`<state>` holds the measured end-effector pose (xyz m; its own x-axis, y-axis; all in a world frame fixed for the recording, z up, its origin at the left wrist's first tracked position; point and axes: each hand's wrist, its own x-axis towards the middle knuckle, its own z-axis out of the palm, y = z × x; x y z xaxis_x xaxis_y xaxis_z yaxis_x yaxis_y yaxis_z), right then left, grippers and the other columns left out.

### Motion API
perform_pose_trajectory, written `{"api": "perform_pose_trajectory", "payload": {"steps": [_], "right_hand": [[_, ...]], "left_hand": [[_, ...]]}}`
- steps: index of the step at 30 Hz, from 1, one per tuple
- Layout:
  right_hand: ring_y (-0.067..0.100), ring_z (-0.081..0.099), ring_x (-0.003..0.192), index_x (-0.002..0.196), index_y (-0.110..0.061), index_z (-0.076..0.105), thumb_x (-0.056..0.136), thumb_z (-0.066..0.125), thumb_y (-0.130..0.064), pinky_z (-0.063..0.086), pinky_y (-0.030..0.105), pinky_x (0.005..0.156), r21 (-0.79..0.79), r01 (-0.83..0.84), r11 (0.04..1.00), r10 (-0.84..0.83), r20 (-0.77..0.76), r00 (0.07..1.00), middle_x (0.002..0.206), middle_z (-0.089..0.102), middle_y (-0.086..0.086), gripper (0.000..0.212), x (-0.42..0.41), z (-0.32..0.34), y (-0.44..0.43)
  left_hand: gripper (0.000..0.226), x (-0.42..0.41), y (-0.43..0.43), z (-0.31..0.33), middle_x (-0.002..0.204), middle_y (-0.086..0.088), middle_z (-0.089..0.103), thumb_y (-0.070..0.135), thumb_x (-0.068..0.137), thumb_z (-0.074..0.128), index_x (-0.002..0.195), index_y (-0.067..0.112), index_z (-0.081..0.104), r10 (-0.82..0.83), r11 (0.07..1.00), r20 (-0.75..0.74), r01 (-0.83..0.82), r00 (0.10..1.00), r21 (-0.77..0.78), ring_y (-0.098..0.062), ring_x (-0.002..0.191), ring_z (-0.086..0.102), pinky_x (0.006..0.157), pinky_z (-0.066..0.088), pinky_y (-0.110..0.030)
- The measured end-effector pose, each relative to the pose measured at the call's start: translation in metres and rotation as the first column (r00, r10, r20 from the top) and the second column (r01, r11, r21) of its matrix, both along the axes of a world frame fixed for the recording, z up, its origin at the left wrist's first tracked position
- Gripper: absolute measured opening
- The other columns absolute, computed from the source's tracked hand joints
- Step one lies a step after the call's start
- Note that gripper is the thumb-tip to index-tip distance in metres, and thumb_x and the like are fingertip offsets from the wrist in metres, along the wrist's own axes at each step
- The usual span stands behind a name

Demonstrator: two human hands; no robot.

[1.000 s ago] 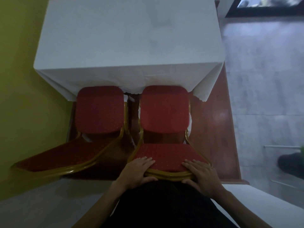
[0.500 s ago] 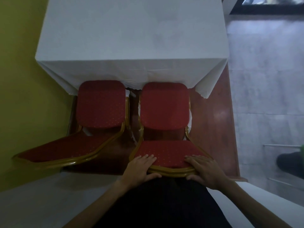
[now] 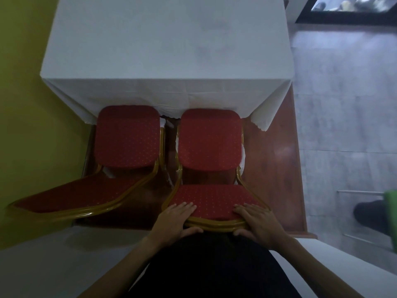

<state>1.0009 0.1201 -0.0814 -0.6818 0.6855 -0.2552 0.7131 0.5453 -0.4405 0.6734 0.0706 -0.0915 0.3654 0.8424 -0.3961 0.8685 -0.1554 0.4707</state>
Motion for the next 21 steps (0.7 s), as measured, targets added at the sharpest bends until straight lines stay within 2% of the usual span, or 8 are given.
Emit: {"api": "perform_pose_trajectory", "payload": {"steps": [4,7,13,21], "right_hand": [[0.025,0.062,0.12,0.134,-0.023,0.056,0.091,0.038,-0.078,0.049,0.047,0.099,0.005,-0.001,1.0,0.001,-0.005,1.0,0.136,0.062,0.0,0.071,0.001,-0.003,0.0],[0.023,0.065,0.115,0.13,-0.02,0.059,0.092,0.038,-0.077,0.052,0.042,0.095,0.054,-0.026,0.998,0.028,-0.025,0.999,0.131,0.065,0.0,0.072,0.0,-0.001,0.005],[0.02,0.067,0.108,0.125,-0.016,0.061,0.092,0.038,-0.076,0.053,0.035,0.091,0.1,-0.054,0.993,0.06,-0.057,0.997,0.124,0.068,0.001,0.072,-0.005,-0.002,0.013],[0.02,0.067,0.107,0.124,-0.017,0.06,0.093,0.038,-0.075,0.054,0.036,0.09,0.123,-0.043,0.991,0.054,-0.085,0.995,0.123,0.068,0.0,0.07,-0.007,-0.001,0.013]], "left_hand": [[0.089,0.0,-0.001,0.0,0.145,0.002,0.051,0.085,0.085,0.035,0.143,0.02,0.051,0.014,1.0,0.013,-0.014,1.0,0.022,-0.015,0.134,0.047,0.112,0.033,-0.038],[0.09,0.0,0.002,0.001,0.146,0.002,0.05,0.086,0.084,0.033,0.143,0.02,0.051,0.012,1.0,0.007,-0.012,1.0,0.012,-0.015,0.135,0.047,0.113,0.031,-0.038],[0.098,-0.006,0.009,0.002,0.155,0.008,0.037,0.091,0.08,0.025,0.151,0.025,0.038,0.014,0.999,-0.009,-0.014,1.0,-0.05,-0.01,0.143,0.033,0.116,0.016,-0.029],[0.099,-0.008,0.01,0.004,0.156,0.01,0.035,0.093,0.078,0.024,0.151,0.027,0.036,0.021,0.998,-0.004,-0.021,1.0,-0.057,-0.007,0.143,0.03,0.116,0.014,-0.026]]}}
